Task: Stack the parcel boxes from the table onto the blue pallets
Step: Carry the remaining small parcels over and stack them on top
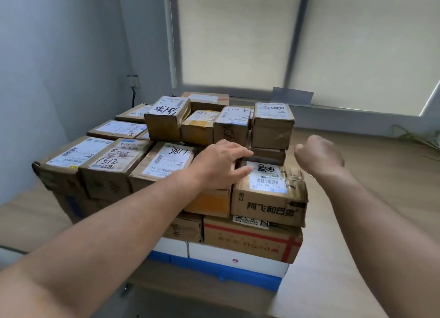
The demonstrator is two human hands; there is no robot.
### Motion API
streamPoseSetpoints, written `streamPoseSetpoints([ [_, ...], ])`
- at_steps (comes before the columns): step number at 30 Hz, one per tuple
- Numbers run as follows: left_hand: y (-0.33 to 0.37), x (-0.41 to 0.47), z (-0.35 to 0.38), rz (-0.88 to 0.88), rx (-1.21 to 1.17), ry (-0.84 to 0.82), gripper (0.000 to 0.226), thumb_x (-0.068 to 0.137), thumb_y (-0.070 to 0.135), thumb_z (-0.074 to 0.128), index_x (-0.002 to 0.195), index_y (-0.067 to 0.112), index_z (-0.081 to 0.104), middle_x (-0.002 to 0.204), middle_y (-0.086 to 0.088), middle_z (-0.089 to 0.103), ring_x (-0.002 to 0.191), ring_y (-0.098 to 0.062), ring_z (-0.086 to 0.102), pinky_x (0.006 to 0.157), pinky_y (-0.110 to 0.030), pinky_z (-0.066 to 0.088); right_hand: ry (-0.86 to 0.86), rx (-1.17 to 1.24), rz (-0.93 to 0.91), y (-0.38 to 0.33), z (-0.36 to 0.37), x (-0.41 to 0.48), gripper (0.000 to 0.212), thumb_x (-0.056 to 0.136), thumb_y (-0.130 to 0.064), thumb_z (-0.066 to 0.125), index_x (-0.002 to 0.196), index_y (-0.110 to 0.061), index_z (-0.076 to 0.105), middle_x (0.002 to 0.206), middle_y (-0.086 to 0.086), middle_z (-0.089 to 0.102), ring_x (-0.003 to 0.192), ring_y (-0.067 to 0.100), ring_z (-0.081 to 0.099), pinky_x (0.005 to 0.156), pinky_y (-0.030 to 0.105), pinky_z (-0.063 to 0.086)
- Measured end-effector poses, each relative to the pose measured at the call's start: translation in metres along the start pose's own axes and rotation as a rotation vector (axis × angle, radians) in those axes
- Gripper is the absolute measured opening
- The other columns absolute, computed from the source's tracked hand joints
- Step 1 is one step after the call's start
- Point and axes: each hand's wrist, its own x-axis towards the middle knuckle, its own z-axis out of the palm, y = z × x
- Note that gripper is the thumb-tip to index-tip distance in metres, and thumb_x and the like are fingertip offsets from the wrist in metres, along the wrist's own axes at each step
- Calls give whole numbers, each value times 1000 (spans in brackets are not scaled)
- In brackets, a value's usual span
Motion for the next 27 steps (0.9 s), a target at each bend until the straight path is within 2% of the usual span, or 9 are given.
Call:
streamPoseSetpoints([
  [2,2,-1,7,-9,-7,-103,46,93,49,47,134,28,51,136,7,52,128,-10,38,105,-34,37,-144,-74,66,7,4,-6,20,90,-21,46,89,-5,59,88,10,59,82,30,56,79,32,46],
  [5,0,-4,13,-48,-6,-168,41,94,48,46,128,28,56,131,8,56,124,-10,40,100,-31,37,-292,-67,97,12,10,-11,27,89,-22,46,77,-6,66,72,9,69,64,25,67,80,40,56],
  [9,-1,-8,15,-71,-44,-137,34,93,44,51,120,26,62,121,7,61,118,-11,43,98,-32,40,-295,-7,65,12,15,-11,31,89,-15,43,73,-2,66,65,13,70,55,28,69,67,38,60],
  [17,-1,-12,25,-87,-37,-83,36,89,47,54,118,26,61,119,7,59,114,-12,43,95,-33,41,-295,4,23,17,22,-10,31,90,-15,43,74,0,66,64,15,69,53,29,69,67,43,61],
  [20,-2,-10,24,-86,-35,-91,36,89,47,55,118,26,59,120,7,58,115,-12,43,96,-33,41,-290,-16,24,19,21,-5,27,88,-19,50,72,-3,65,67,11,69,64,29,69,75,43,59],
  [22,-4,-7,20,-98,-36,-79,40,89,47,55,123,27,56,124,6,56,119,-12,42,99,-35,39,-241,-46,14,17,16,1,25,87,-31,59,80,-7,61,82,8,66,82,29,63,80,38,52],
  [24,-9,-3,14,-116,-28,-9,47,89,46,55,130,25,52,130,5,54,124,-13,40,103,-37,37,-145,-17,-23,12,9,6,41,84,-50,63,101,-12,58,101,9,62,97,30,57,78,36,46],
  [26,-14,3,6,-140,-19,93,51,90,44,55,136,24,47,136,3,51,128,-14,39,106,-38,36,-76,116,-67,3,3,10,65,85,-60,58,127,-11,50,124,11,58,115,31,52,86,40,45],
  [27,-17,7,2,-156,-11,136,52,91,43,54,138,23,45,138,2,49,130,-15,38,107,-38,35,-56,195,-86,-2,2,12,72,86,-63,54,134,-10,45,131,12,55,122,31,49,91,43,44],
])
